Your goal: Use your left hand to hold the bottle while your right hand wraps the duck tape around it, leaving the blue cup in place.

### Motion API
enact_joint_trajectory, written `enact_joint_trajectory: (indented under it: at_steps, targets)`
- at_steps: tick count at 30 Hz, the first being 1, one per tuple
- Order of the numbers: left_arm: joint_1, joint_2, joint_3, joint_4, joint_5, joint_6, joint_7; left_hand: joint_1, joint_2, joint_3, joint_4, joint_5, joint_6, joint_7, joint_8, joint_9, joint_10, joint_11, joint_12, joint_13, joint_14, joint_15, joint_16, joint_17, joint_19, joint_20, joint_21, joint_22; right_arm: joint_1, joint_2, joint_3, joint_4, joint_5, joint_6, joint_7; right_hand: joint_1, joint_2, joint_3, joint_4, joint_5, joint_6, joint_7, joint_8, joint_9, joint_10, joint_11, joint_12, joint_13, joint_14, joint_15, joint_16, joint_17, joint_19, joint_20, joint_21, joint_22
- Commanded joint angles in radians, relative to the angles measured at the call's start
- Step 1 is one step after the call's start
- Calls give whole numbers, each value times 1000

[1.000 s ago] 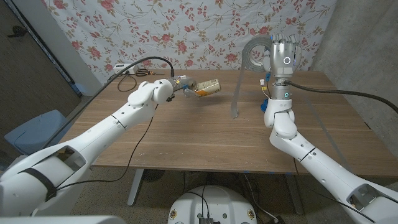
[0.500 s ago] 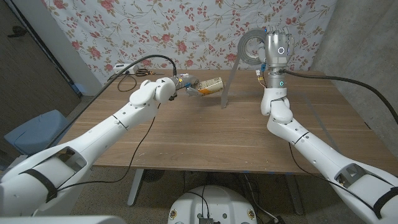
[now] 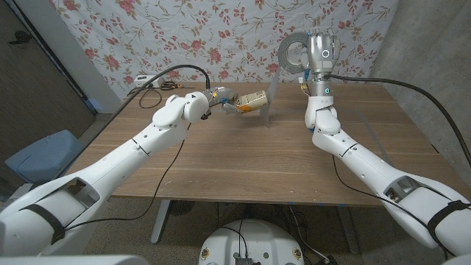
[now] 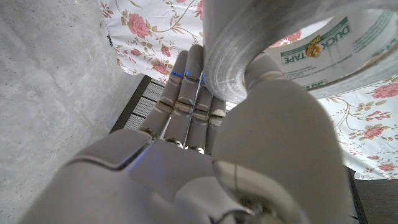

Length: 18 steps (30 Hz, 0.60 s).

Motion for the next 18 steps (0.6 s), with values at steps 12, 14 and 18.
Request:
enact_joint_trajectory:
  at_steps: [12, 14, 18]
  targets:
    - [-25, -16, 9, -4, -35, -25, -21, 164, 166, 272, 246, -2, 198, 83, 457, 161, 17, -12, 37, 2, 7, 5, 1, 8, -7, 1, 19, -9, 130, 87, -27, 173, 14, -63, -7, 148, 139, 16, -5, 4, 159, -145, 1, 0, 131, -114, -3, 170, 119, -209, -5, 32, -12, 0, 29, -4]
    - [-32, -20, 14, 5, -35, -30, -22, 164, 166, 272, 246, -2, 199, 81, 457, 159, 18, -13, 37, 1, 8, 5, 0, 8, -7, 0, 22, -10, 137, 97, -26, 186, 20, -66, -17, 149, 137, 15, -6, 3, 160, -145, 1, -1, 133, -112, -4, 169, 121, -209, -3, 39, -14, 2, 32, -5]
    - [-42, -28, 19, 20, -37, -34, -23, 165, 166, 272, 246, -3, 200, 80, 459, 160, 19, -12, 40, 4, 10, 4, 0, 9, -8, 1, 26, -12, 153, 128, -13, 221, 40, -71, -67, 152, 134, 16, -9, 2, 164, -140, 0, -2, 137, -111, -4, 171, 124, -208, 1, 53, -13, 5, 42, -7]
